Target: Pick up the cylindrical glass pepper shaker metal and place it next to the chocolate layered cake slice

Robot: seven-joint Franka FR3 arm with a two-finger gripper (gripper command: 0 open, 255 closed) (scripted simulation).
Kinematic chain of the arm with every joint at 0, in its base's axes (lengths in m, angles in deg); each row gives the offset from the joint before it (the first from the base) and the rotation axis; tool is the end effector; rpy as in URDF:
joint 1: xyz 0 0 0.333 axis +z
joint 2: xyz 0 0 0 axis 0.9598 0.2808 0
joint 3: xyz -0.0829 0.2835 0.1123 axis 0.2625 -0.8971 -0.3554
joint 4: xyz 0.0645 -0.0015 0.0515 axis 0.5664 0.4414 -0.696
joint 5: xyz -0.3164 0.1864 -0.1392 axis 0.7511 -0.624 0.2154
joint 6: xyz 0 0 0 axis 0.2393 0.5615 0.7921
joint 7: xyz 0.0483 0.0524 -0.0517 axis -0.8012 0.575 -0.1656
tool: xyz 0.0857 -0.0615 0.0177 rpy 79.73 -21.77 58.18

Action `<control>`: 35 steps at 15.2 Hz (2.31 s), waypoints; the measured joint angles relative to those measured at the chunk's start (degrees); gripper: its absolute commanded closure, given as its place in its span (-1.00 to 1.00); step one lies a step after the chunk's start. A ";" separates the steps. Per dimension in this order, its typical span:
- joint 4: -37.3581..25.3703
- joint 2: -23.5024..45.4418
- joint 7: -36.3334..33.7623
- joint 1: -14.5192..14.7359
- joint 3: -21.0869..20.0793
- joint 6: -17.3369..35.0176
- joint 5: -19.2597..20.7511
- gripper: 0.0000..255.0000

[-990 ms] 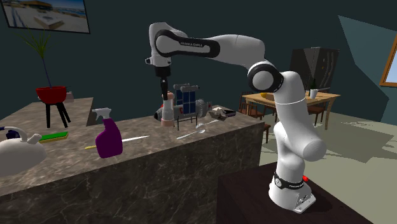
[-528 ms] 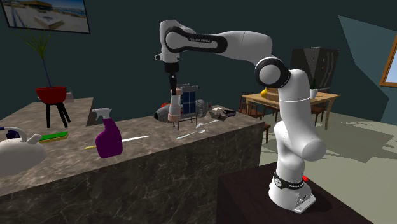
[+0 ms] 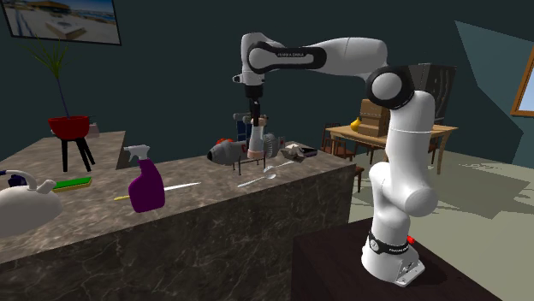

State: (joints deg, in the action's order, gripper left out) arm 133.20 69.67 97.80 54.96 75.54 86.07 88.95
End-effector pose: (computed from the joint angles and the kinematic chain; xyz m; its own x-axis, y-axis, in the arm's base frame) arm 0.3769 -0.4133 0.6556 0.9911 -0.1281 -0.0364 -0.1202 -0.9784 0.1682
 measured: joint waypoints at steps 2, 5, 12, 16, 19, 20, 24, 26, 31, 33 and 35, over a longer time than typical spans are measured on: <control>1.87 -2.06 1.85 -0.92 0.96 0.36 0.80 1.00; 4.81 -4.87 4.68 -2.34 2.46 1.36 1.99 1.00; 9.98 -10.11 11.87 -5.83 6.62 3.34 4.46 1.00; 11.32 -12.06 16.58 -7.87 9.46 4.00 5.45 1.00; 11.29 -12.58 20.62 -9.36 12.04 4.35 5.69 1.00; 11.12 -12.64 21.96 -9.82 12.91 4.39 5.69 1.00; 9.66 -11.54 27.99 -11.55 17.12 4.97 4.77 1.00; 8.63 -10.43 31.24 -12.36 19.53 5.37 3.83 1.00; 4.96 -6.22 40.34 -14.67 26.06 5.74 -0.25 1.00; 2.98 -2.98 45.16 -16.24 29.37 6.09 -3.50 1.00; 1.71 -0.23 49.05 -17.91 31.59 6.49 -6.48 1.00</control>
State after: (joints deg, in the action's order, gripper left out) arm 134.90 69.43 146.86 37.05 107.13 92.56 82.47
